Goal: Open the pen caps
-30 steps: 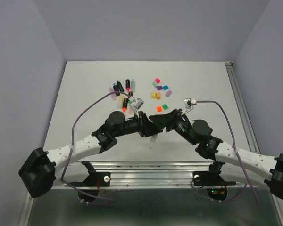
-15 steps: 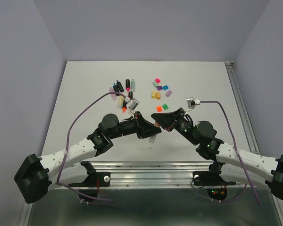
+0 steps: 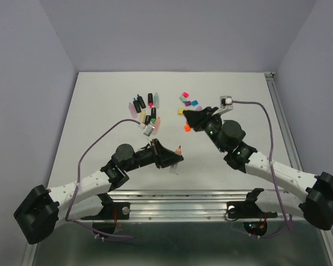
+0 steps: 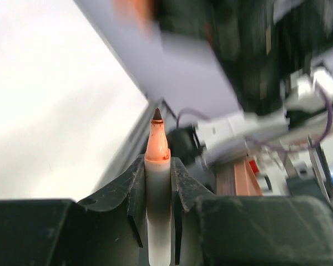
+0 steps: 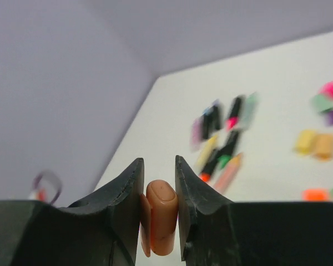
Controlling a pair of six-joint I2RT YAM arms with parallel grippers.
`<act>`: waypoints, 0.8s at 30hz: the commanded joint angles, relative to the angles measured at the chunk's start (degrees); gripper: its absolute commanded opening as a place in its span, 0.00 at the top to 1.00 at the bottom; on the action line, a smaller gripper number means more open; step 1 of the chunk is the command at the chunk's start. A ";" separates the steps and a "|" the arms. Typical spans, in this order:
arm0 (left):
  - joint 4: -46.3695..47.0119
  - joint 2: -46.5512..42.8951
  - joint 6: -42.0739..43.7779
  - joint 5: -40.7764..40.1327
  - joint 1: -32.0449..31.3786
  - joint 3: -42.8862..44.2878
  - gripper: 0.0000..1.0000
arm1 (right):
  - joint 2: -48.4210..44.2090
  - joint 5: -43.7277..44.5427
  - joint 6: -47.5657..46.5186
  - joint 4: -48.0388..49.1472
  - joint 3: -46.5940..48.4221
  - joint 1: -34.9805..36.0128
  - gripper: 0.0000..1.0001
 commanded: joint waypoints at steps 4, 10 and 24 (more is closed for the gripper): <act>2.81 -5.34 -3.95 8.38 -1.98 -5.41 1.00 | 7.99 10.73 -4.36 0.15 9.02 -19.61 0.99; -10.34 -4.91 1.73 0.40 -1.98 -1.91 1.00 | 16.26 -0.17 -3.38 -5.11 13.07 -24.64 0.99; -48.42 26.01 17.57 -25.81 11.99 27.80 1.00 | 34.81 9.04 -3.11 -8.12 13.68 -24.81 0.98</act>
